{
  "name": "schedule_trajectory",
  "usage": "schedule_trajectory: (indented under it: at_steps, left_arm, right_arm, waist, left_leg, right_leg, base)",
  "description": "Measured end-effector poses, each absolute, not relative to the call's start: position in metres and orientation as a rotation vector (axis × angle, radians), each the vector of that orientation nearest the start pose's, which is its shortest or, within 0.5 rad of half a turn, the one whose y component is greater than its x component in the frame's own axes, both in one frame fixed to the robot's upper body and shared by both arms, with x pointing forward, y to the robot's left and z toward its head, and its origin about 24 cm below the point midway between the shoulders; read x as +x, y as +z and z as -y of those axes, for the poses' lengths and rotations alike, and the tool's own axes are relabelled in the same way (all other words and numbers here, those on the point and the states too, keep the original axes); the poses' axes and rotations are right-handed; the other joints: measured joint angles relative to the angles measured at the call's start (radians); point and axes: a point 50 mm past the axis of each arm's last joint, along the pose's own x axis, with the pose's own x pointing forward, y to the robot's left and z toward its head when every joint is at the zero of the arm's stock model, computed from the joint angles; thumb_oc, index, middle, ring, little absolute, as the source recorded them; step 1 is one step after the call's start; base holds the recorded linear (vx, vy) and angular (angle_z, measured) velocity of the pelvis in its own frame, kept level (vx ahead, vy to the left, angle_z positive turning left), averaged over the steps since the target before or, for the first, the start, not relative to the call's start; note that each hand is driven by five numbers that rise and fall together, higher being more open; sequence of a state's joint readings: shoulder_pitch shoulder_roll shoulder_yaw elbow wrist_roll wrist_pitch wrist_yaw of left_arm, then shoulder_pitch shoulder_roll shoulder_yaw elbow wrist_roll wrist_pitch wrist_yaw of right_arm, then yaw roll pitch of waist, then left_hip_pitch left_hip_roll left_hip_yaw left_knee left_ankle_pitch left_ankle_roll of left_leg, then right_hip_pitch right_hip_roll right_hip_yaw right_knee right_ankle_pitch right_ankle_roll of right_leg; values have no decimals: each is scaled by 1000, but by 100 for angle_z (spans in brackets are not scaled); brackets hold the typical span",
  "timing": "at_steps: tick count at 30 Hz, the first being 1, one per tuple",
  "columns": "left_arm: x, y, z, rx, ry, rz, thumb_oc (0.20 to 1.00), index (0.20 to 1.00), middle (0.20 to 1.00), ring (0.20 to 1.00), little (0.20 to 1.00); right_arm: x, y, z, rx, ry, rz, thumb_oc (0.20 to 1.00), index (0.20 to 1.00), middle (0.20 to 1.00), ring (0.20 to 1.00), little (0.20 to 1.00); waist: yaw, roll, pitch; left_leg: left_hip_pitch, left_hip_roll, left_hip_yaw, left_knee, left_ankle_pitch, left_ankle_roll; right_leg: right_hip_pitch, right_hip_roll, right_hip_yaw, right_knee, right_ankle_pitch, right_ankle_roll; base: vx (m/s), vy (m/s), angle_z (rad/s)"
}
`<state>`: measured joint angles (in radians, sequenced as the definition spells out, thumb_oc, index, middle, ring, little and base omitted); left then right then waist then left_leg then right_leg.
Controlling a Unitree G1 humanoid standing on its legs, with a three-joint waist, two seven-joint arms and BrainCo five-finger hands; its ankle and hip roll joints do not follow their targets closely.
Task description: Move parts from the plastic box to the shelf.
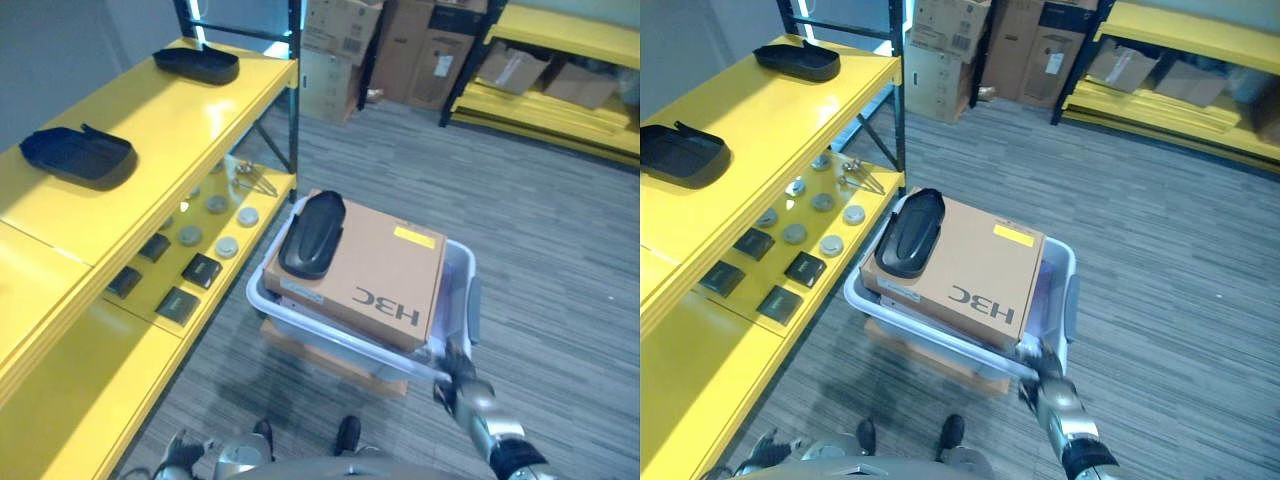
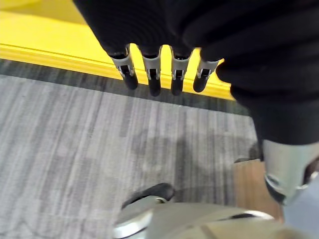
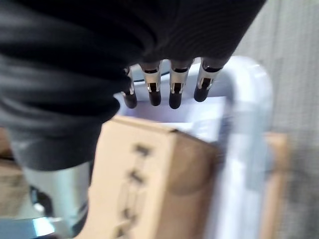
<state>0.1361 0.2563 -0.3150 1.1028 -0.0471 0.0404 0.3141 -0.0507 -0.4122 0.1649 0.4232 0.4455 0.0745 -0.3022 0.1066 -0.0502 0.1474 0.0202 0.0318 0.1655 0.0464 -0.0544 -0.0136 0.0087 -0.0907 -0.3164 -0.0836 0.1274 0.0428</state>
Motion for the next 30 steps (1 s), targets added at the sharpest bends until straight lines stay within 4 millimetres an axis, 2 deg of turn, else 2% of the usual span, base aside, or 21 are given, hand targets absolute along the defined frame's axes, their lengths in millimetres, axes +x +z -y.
schedule_trajectory:
  at_steps: [1, 3, 4, 5, 7, 9, 12, 14, 15, 16, 18, 20, 21, 22, 24, 25, 27, 28, 30]
  left_arm:
    - [52, -162, -235, 543, 169, -1241, 1000, 1000, 1000, 1000, 1000]
    - [43, -163, -238, 531, 191, -1264, 1000, 1000, 1000, 1000, 1000]
    - [38, -162, -243, 521, 222, -1277, 1000, 1000, 1000, 1000, 1000]
    - [36, -161, -246, 519, 231, -1285, 1000, 1000, 1000, 1000, 1000]
    - [31, -161, -253, 504, 253, -1307, 1000, 1000, 1000, 1000, 1000]
    - [25, -161, -256, 501, 252, -1326, 1000, 1000, 1000, 1000, 1000]
    - [25, -161, -256, 492, 255, -1323, 1000, 1000, 1000, 1000, 1000]
    - [27, -161, -253, 485, 248, -1307, 1000, 1000, 1000, 1000, 1000]
    - [27, -161, -253, 486, 247, -1305, 1000, 1000, 1000, 1000, 1000]
    - [28, -162, -253, 492, 240, -1303, 1000, 1000, 1000, 1000, 1000]
    - [27, -161, -252, 501, 229, -1302, 1000, 1000, 1000, 1000, 1000]
    - [31, -161, -253, 516, 214, -1283, 1000, 1000, 1000, 1000, 1000]
    - [32, -161, -253, 518, 210, -1278, 1000, 1000, 1000, 1000, 1000]
    - [43, -160, -252, 545, 173, -1242, 1000, 1000, 1000, 1000, 1000]
    - [62, -157, -251, 556, 155, -1189, 1000, 1000, 1000, 1000, 1000]
    - [63, -157, -251, 553, 157, -1184, 1000, 1000, 1000, 1000, 1000]
    - [71, -157, -249, 555, 143, -1166, 1000, 1000, 1000, 1000, 1000]
    - [79, -155, -250, 548, 142, -1150, 1000, 1000, 1000, 1000, 1000]
    - [78, -155, -252, 542, 141, -1156, 1000, 1000, 1000, 1000, 1000]
  right_arm:
    - [246, -15, 237, -55, -316, -378, 1000, 1000, 1000, 1000, 1000]
    - [266, 38, 236, -14, -363, -159, 1000, 1000, 1000, 1000, 1000]
    - [273, 87, 239, -20, -387, 39, 1000, 1000, 1000, 1000, 1000]
    - [275, 103, 243, -33, -394, 94, 1000, 1000, 1000, 1000, 1000]
    - [275, 152, 262, -74, -452, 261, 1000, 1000, 1000, 1000, 1000]
    - [277, 176, 273, -71, -513, 345, 1000, 1000, 1000, 1000, 1000]
    - [276, 181, 277, -84, -533, 357, 1000, 1000, 1000, 1000, 1000]
    - [279, 170, 283, -96, -565, 291, 1000, 1000, 1000, 1000, 1000]
    - [282, 161, 288, -117, -591, 248, 1000, 1000, 1000, 1000, 1000]
    - [287, 136, 300, -166, -659, 115, 1000, 1000, 1000, 1000, 1000]
    - [292, 109, 311, -228, -727, -12, 1000, 1000, 1000, 1000, 1000]
    - [292, 91, 321, -247, -789, -104, 1000, 1000, 1000, 1000, 1000]
    - [293, 88, 321, -251, -803, -118, 1000, 1000, 1000, 1000, 1000]
    - [302, 82, 332, -282, -866, -162, 1000, 1000, 1000, 1000, 1000]
    - [305, 87, 346, -295, -935, -182, 1000, 1000, 1000, 1000, 1000]
    - [311, 92, 344, -277, -931, -155, 1000, 1000, 1000, 1000, 1000]
    - [326, 103, 344, -258, -945, -130, 1000, 1000, 1000, 1000, 1000]
    - [333, 114, 343, -210, -949, -101, 1000, 1000, 1000, 1000, 1000]
    - [336, 120, 342, -185, -945, -69, 1000, 1000, 1000, 1000, 1000]
  waist:
    - [-1, -5, 0]
    - [4, -13, -5]
    - [2, -12, -5]
    - [1, -12, -5]
    - [-3, -7, -5]
    - [-10, -8, -7]
    - [-12, -15, -13]
    - [-5, -16, -14]
    - [1, -16, -14]
    - [18, -16, -14]
    - [43, -14, -12]
    - [58, -12, -8]
    - [70, -9, -5]
    - [98, 2, 18]
    - [120, 20, 51]
    - [145, 36, 69]
    - [159, 58, 111]
    - [172, 74, 153]
    - [197, 79, 174]
  left_leg:
    - [-1, -3, 0, -1, 2, 3]
    - [11, -15, 3, -8, 7, 11]
    - [25, -27, 8, -34, 21, 20]
    - [28, -30, 11, -37, 21, 21]
    - [50, -40, 15, -69, 28, 29]
    - [72, -45, 23, -86, 31, 33]
    - [71, -46, 24, -87, 30, 33]
    - [70, -47, 20, -86, 30, 33]
    - [70, -47, 17, -86, 30, 33]
    - [67, -48, 8, -86, 30, 33]
    - [58, -49, -2, -78, 30, 33]
    - [38, -51, -18, -60, 29, 32]
    - [26, -52, -24, -53, 29, 32]
    - [-53, -54, -47, 9, 19, 31]
    - [-114, -57, -72, 46, 19, 35]
    - [-143, -60, -80, 56, 26, 40]
    - [-181, -59, -94, 90, 22, 37]
    - [-197, -63, -115, 89, 27, 32]
    - [-211, -67, -126, 88, 41, 40]
  right_leg:
    - [-1, -5, 0, 0, 3, 3]
    - [-1, -15, 0, 0, 10, 9]
    - [0, -24, 2, 0, 16, 17]
    - [0, -27, 5, 0, 18, 20]
    - [13, -37, 8, 0, 21, 28]
    - [23, -40, 15, 0, 20, 34]
    - [21, -42, 15, 0, 18, 36]
    - [23, -42, 9, 0, 16, 39]
    - [24, -42, 5, 0, 15, 40]
    - [26, -43, 0, 0, 13, 43]
    - [25, -45, -8, 0, 12, 45]
    - [17, -49, -27, 0, 11, 45]
    - [10, -50, -31, 1, 12, 44]
    - [-27, -60, -55, 10, 16, 40]
    - [-66, -64, -78, 16, 24, 34]
    - [-83, -67, -83, 21, 33, 31]
    - [-109, -72, -90, 42, 25, 33]
    - [-117, -75, -112, 41, 25, 34]
    - [-126, -78, -123, 43, 27, 33]
  base:
    - [61, 83, 0]
    - [72, 117, 8]
    - [66, 119, 0]
    - [76, 130, -4]
    - [58, 90, -7]
    - [52, 65, -10]
    - [59, 33, -2]
    - [89, 25, 4]
    - [84, 35, 13]
    - [54, 32, 13]
    - [-2, 17, 15]
    - [-127, 36, 26]
    - [-228, 70, 32]
    - [-181, 46, 42]
    - [-198, 58, 44]
    - [-109, 61, 18]
    - [-24, 49, 24]
    - [-60, 48, 43]
    - [-25, 20, 30]
